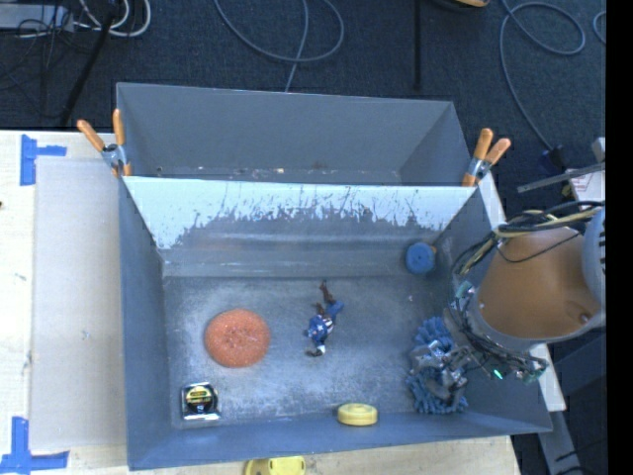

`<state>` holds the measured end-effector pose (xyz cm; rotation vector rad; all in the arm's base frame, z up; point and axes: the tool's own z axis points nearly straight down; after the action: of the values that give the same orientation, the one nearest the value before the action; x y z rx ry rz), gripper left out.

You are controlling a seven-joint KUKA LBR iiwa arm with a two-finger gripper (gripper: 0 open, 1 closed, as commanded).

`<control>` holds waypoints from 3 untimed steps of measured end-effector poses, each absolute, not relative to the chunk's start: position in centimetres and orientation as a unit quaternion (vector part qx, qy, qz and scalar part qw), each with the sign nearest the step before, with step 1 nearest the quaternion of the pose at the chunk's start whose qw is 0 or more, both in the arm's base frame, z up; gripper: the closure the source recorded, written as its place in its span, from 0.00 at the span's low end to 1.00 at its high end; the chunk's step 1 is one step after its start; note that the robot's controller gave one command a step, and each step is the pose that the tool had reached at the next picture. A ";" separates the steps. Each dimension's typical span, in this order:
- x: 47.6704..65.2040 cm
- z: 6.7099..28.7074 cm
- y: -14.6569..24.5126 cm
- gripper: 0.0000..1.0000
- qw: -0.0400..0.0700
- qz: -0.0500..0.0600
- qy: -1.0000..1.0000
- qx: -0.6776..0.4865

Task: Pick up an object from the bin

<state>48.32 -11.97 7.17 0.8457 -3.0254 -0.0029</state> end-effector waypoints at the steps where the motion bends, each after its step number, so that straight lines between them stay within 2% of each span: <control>1: 48.4 7.2 -11.9 0.00 -0.001 -0.001 -0.963 0.269; 2: 47.4 7.3 -12.0 1.00 -0.001 0.000 -0.950 0.311; 3: 47.4 7.3 -12.0 1.00 -0.001 0.000 -0.950 0.312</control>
Offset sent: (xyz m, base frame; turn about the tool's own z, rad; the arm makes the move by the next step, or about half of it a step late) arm -0.0116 -0.0024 0.0006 -0.0900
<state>47.37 -11.99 7.35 0.9805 -2.9876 -0.0003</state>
